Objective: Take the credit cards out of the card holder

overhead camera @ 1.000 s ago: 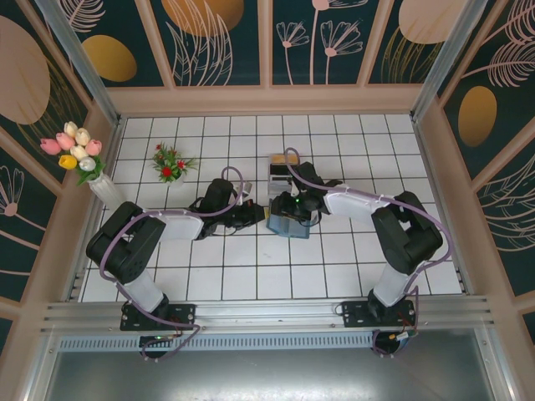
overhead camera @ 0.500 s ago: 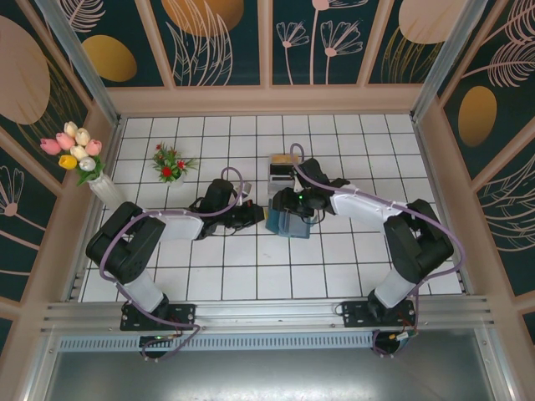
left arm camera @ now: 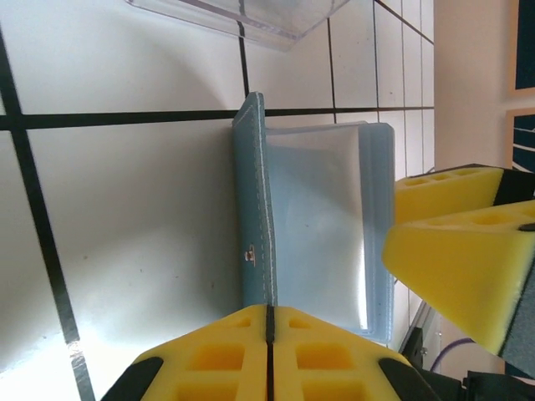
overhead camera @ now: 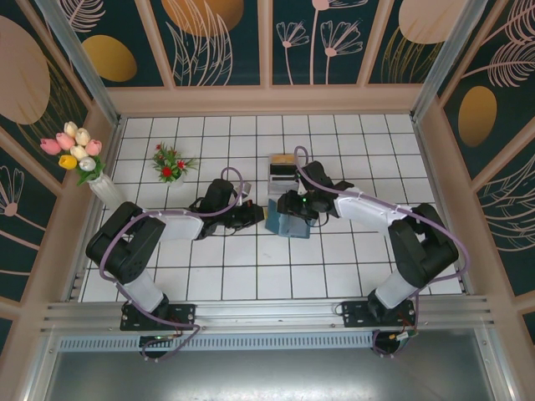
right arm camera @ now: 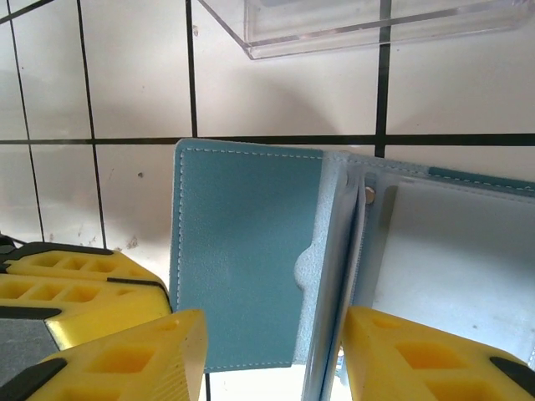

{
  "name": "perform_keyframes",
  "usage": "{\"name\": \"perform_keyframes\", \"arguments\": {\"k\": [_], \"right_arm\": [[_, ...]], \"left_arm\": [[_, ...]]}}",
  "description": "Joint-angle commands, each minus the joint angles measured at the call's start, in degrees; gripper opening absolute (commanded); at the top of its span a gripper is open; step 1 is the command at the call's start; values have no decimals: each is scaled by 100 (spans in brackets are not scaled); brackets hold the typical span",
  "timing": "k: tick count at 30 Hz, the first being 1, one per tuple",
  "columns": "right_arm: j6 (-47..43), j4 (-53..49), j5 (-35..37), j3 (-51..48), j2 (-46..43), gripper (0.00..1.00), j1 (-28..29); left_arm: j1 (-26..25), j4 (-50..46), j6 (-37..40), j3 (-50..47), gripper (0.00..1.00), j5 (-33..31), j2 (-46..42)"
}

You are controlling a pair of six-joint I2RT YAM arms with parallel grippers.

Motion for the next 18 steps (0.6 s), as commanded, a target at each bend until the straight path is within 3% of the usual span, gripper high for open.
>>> {"name": "perform_keyframes", "arguments": {"k": [1,7,18], "right_arm": [[-59,128,-217,-33,-126,48,-23],[-122,566,-814,-154,-69,44,-16],[-143,642,-845,-165,330,19,7]], "left_arm": [[-28,-330,201,127,10,-209,-131],[-29,-328,208,131,10,-190,-28],[-28,-265,172,130,10,-119,1]]}}
